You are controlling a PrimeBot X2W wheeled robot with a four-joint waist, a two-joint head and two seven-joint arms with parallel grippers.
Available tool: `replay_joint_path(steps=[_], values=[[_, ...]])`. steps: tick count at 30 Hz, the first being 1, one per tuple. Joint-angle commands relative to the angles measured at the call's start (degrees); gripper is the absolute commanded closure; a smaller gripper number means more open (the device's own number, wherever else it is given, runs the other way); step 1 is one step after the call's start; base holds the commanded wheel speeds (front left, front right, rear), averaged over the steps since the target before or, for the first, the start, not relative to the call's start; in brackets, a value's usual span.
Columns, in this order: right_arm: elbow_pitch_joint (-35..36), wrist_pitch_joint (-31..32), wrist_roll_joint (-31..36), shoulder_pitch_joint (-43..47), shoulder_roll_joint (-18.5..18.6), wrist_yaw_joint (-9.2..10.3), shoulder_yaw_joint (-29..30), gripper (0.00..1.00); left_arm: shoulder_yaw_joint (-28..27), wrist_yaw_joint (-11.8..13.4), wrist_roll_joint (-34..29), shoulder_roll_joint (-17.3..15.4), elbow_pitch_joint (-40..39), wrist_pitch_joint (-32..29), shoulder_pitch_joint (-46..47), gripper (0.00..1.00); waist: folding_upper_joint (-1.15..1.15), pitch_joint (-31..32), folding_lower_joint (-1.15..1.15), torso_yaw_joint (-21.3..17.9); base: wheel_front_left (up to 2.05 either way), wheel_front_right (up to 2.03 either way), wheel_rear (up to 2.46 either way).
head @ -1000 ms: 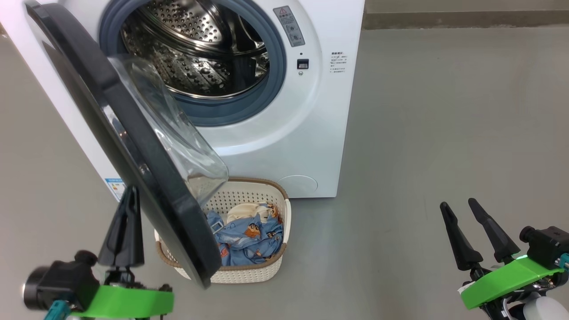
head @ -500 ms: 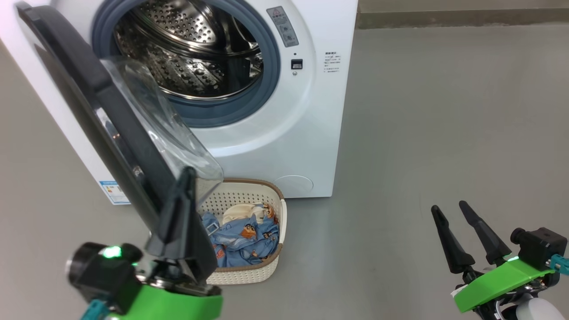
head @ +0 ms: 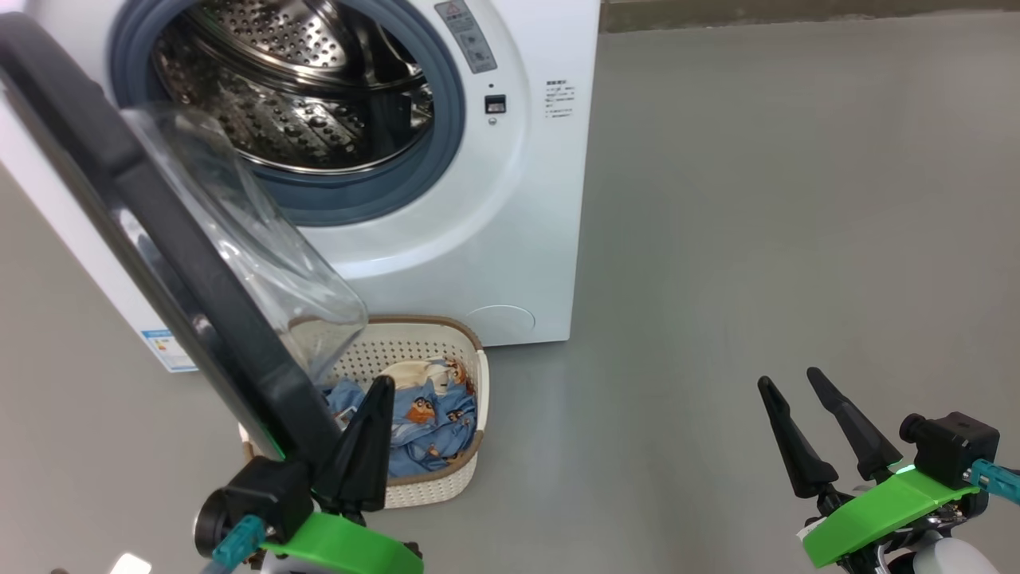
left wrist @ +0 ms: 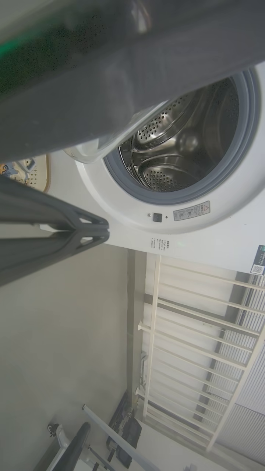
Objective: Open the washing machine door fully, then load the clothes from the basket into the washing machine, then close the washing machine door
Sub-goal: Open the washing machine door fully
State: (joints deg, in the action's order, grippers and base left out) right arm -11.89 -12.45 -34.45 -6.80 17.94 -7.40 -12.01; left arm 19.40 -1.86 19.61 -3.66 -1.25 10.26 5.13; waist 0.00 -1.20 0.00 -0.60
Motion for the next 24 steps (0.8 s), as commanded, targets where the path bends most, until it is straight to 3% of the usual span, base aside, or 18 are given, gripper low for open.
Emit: replay_joint_path(steps=[1, 14, 24], values=[[1.05, -0.55, -0.33, -1.42, 0.84, -0.09, -1.11, 0.00, -2.22, -0.33, 0.58, -0.15, 0.27, 0.70, 3.21, 1.00, 0.00, -0.20, 0.00, -0.48, 0.00, 0.00, 0.00], [0.31, -0.99, -0.81, -2.08, 1.04, -0.09, -1.66, 0.00, -3.74, -0.27, 2.80, -0.08, 10.81, 3.12, 5.53, 1.00, 0.00, -0.97, 0.00, -1.42, 0.00, 0.00, 0.00], [-0.20, -1.36, -0.84, -1.94, 0.75, -0.09, -1.28, 0.00, -5.60, 0.47, 3.04, -0.80, 11.83, 4.11, 4.86, 1.00, 0.00, -0.92, 0.00, 0.77, 0.00, 0.00, 0.00]])
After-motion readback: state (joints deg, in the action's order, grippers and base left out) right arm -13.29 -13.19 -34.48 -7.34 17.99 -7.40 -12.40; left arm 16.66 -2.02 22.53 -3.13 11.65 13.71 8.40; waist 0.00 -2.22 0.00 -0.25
